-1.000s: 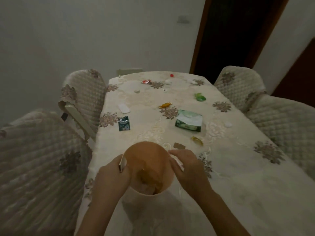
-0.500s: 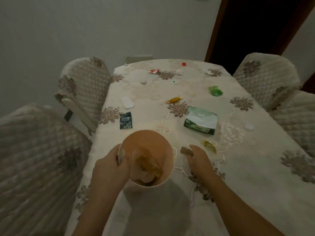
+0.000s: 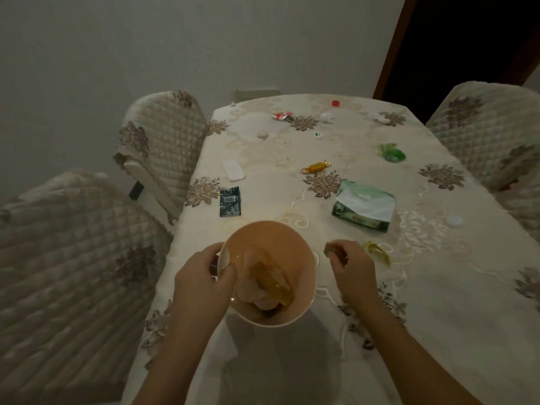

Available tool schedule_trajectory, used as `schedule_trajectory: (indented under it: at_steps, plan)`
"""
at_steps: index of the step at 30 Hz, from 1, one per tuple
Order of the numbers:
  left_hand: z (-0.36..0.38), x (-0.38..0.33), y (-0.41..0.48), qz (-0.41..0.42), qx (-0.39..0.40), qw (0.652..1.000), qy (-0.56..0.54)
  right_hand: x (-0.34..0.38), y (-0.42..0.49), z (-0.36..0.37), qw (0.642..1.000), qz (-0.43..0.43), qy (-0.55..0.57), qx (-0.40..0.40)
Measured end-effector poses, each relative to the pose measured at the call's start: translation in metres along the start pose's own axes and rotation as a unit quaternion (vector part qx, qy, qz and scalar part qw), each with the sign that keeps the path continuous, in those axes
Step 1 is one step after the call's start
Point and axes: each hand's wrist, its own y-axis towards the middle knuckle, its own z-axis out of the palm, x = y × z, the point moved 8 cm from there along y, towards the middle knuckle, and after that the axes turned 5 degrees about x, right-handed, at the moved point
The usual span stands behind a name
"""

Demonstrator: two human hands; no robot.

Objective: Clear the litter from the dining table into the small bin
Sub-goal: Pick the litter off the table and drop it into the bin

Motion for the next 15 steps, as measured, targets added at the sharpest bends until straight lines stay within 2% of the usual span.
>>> schedule_trajectory:
  at_steps: [2,4,7,11,13,15]
  plan:
    - [0.003,-0.003,-0.004,0.006,0.010,1.000,-0.019,0.039,-0.005,-0.032,0.995,-0.040,0.071,-0.064]
    - [0.006,-0.004,-0.009,-0.004,0.021,0.999,-0.047,0.079,-0.016,-0.058,0.984,-0.089,0.130,-0.087]
    - [0.012,-0.006,-0.014,-0.024,0.040,0.995,-0.086,0.126,-0.032,-0.057,0.977,-0.165,0.132,-0.008]
    - [0.019,-0.009,-0.016,-0.034,0.040,0.992,-0.116,0.134,-0.047,-0.017,0.974,-0.205,0.023,0.094]
    - [0.022,-0.011,-0.016,-0.035,0.039,0.991,-0.123,0.129,-0.048,-0.009,0.974,-0.198,-0.007,0.113]
    - [0.025,-0.013,-0.014,-0.038,0.045,0.991,-0.123,0.127,-0.047,-0.019,0.976,-0.198,-0.008,0.086]
